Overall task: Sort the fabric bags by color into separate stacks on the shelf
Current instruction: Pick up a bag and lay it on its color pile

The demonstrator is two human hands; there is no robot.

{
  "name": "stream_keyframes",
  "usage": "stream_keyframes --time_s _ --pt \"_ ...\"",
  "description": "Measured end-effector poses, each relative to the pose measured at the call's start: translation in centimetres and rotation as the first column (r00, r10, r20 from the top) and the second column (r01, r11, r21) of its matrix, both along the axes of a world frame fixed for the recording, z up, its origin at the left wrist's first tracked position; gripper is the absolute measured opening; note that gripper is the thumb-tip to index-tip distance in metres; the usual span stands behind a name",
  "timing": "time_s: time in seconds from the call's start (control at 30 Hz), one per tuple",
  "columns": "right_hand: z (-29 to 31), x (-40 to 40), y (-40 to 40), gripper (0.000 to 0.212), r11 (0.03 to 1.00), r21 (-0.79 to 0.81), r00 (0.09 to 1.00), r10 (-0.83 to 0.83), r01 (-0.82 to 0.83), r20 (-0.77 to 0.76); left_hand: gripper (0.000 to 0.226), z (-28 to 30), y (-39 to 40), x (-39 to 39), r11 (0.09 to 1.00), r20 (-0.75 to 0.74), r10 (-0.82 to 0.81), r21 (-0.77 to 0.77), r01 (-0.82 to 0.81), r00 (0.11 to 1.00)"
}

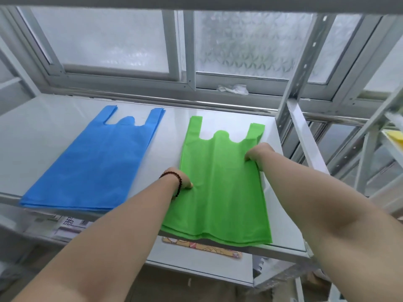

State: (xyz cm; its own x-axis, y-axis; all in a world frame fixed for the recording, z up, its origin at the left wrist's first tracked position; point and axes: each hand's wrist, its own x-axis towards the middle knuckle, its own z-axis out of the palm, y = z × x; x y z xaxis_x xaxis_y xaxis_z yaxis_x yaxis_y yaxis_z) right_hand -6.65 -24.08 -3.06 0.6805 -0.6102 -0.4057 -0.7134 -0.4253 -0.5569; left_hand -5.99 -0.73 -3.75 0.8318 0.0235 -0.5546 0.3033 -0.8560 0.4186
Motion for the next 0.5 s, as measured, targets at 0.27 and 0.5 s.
stream_keyframes --time_s 0.27,0.5 --pt "5.0 -1.4 0.4 0.031 0.936 0.35 0.974 -0.115 0.04 0.195 0.036 3.7 3.4 -0.3 0.909 -0.085 -0.014 -0.417 -0.023 0.996" --pt "9.3 -3.7 2.4 0.019 0.876 0.48 0.932 -0.142 -0.037 0.332 0.039 6.3 5.6 -1.0 0.911 0.157 -0.053 -0.396 0.112 0.986"
